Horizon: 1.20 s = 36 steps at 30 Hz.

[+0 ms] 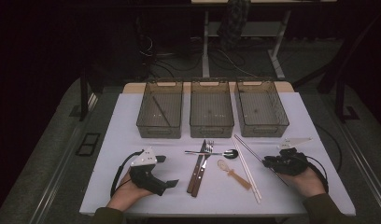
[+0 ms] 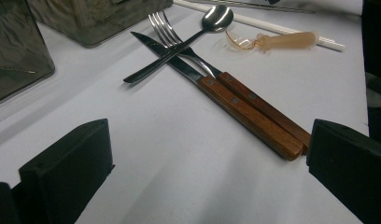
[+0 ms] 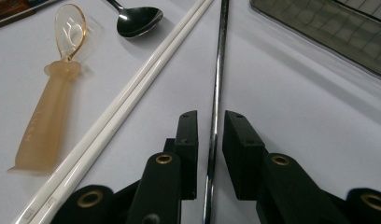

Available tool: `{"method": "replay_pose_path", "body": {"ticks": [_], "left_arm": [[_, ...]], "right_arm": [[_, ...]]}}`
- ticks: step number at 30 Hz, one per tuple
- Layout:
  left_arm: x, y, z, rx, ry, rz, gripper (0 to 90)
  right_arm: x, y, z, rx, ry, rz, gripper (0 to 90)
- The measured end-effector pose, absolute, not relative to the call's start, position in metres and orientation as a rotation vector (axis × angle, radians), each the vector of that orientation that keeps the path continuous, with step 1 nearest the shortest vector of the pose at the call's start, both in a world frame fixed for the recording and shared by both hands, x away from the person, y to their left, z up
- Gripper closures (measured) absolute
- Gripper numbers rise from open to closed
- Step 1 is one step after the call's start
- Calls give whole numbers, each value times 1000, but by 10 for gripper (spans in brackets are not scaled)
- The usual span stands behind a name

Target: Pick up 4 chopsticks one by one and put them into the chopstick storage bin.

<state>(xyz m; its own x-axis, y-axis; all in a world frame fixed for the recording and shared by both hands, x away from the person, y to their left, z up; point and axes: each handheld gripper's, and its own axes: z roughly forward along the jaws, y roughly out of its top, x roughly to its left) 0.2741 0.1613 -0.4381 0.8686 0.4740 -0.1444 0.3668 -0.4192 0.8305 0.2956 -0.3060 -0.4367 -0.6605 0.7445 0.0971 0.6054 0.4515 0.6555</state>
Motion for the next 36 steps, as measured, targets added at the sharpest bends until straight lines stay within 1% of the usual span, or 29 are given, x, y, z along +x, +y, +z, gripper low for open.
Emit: {"method": "replay_pose_path", "body": {"ticks": [11, 21, 30, 36], "left_arm": [[274, 161, -439, 2049, 615, 132, 0], [274, 160, -439, 2053, 610, 131, 0], [274, 158, -440, 2067, 607, 131, 0], [274, 159, -439, 2063, 610, 132, 0]], "right_arm": [[301, -305, -441, 1196, 2483, 1007, 799], [305, -299, -446, 1172, 2499, 959, 820], [304, -295, -445, 1169, 2494, 916, 821], [303, -294, -445, 1146, 2494, 907, 842]]}}
